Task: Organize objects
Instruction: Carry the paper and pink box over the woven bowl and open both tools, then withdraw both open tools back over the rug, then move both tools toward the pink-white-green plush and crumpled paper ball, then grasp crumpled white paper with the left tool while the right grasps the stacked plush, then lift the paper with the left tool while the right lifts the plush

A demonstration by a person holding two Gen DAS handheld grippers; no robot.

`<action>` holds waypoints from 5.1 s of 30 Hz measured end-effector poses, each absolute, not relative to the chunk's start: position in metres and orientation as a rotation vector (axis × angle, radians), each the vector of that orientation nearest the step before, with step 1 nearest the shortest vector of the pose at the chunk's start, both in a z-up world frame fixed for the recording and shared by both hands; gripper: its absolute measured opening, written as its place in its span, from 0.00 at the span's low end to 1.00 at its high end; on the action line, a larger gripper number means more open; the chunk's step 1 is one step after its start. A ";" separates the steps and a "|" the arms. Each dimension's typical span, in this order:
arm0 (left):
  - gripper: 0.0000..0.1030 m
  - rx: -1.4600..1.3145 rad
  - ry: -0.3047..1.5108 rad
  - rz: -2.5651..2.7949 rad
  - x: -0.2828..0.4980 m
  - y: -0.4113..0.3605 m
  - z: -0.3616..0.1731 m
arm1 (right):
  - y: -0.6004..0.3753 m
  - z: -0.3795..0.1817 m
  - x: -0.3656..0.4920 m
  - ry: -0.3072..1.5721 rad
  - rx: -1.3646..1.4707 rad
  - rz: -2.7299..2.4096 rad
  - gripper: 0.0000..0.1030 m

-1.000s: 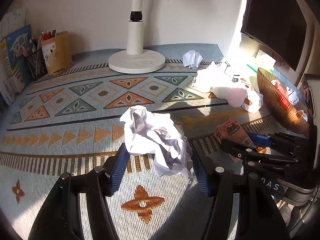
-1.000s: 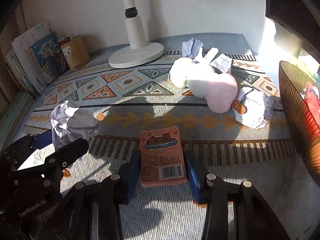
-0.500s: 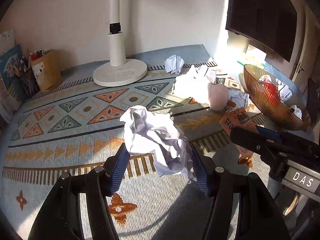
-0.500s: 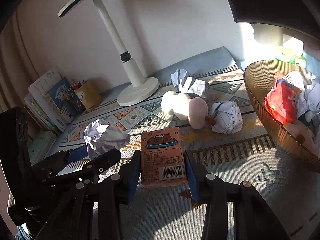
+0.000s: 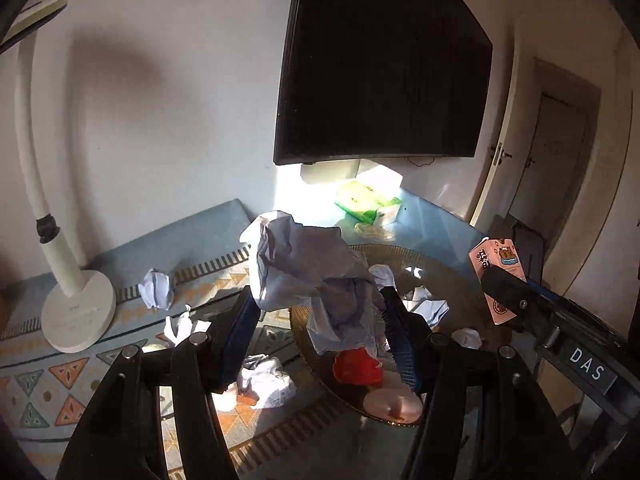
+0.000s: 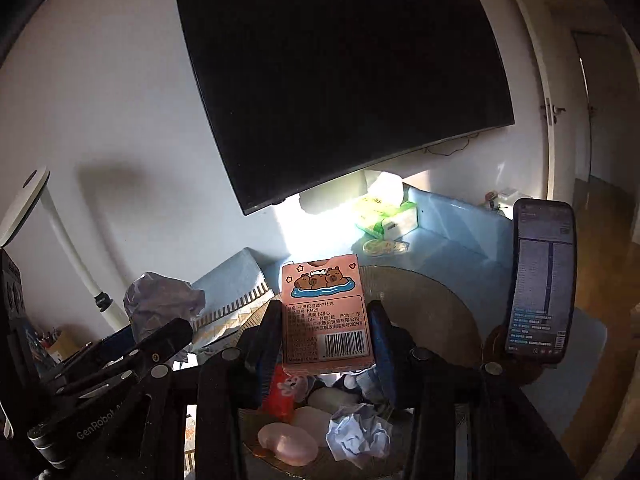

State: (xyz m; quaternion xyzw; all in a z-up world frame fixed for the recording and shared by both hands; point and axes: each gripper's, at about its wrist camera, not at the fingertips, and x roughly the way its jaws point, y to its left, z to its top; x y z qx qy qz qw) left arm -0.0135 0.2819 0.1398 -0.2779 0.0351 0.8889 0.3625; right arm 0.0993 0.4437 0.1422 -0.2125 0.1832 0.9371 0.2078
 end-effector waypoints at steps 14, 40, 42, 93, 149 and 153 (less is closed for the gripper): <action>0.92 -0.732 0.065 2.309 -0.011 0.261 0.124 | 0.404 0.144 0.091 0.383 -0.690 2.705 0.67; 0.95 -1.014 -0.189 2.839 0.011 0.031 0.026 | 0.248 0.022 0.049 0.199 -1.062 2.951 0.85; 0.95 -1.021 -0.173 2.851 0.011 0.032 0.025 | 0.256 0.028 0.058 0.234 -0.957 2.923 0.85; 0.35 -1.220 -0.100 2.267 -0.248 0.202 0.016 | 0.258 0.034 -0.071 -0.131 -1.246 3.011 0.21; 0.38 -1.075 -0.179 2.659 0.019 0.011 0.015 | 0.241 -0.005 0.013 0.073 -1.418 2.841 0.50; 0.38 -1.081 -0.163 2.659 0.018 0.013 0.015 | 0.241 -0.004 0.018 0.089 -1.397 2.858 0.46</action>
